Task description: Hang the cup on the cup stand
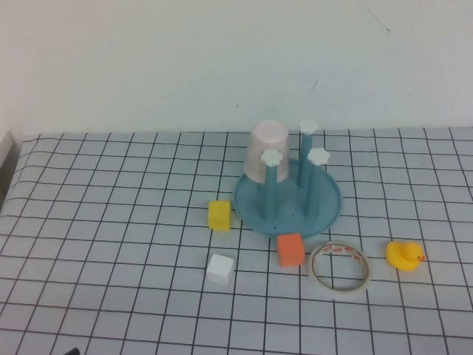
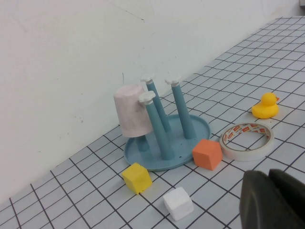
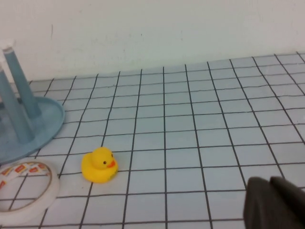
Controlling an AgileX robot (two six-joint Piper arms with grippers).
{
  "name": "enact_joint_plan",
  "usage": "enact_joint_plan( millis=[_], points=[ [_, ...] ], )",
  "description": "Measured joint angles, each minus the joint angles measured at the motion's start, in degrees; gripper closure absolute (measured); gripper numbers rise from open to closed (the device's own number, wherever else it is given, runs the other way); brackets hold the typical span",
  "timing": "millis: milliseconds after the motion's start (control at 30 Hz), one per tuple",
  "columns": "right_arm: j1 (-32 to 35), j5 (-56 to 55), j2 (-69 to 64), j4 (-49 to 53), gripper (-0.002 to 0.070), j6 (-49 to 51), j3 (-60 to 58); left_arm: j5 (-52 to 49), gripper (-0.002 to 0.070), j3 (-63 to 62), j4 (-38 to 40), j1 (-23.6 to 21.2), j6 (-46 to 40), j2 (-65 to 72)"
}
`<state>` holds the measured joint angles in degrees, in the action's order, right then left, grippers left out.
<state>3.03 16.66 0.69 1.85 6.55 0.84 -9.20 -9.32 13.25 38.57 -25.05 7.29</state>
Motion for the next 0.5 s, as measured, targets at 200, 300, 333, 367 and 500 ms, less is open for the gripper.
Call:
enact_joint_plan(
  millis=[200, 300, 333, 367, 500],
  points=[
    [-0.36, -3.86, 0.0, 0.95, 0.0675, 0.46, -2.36, 0.0, 0.0676, 0.0, 0.0, 0.0, 0.0, 0.0],
    [-1.59, -1.42, 0.0, 2.22, 0.0675, 1.19, -2.36, 0.0, 0.0676, 0.0, 0.0, 0.0, 0.0, 0.0],
    [-1.84, -0.35, 0.0, 2.46, 0.0675, 1.4, -2.36, 0.0, 0.0676, 0.0, 0.0, 0.0, 0.0, 0.0],
    [-1.97, 0.49, 0.0, 2.46, 0.0675, 1.56, -2.36, 0.0, 0.0676, 0.0, 0.0, 0.0, 0.0, 0.0],
    [-1.97, 1.52, 0.0, 2.71, 0.0675, 1.76, -2.26, 0.0, 0.0676, 0.0, 0.0, 0.0, 0.0, 0.0]
  ],
)
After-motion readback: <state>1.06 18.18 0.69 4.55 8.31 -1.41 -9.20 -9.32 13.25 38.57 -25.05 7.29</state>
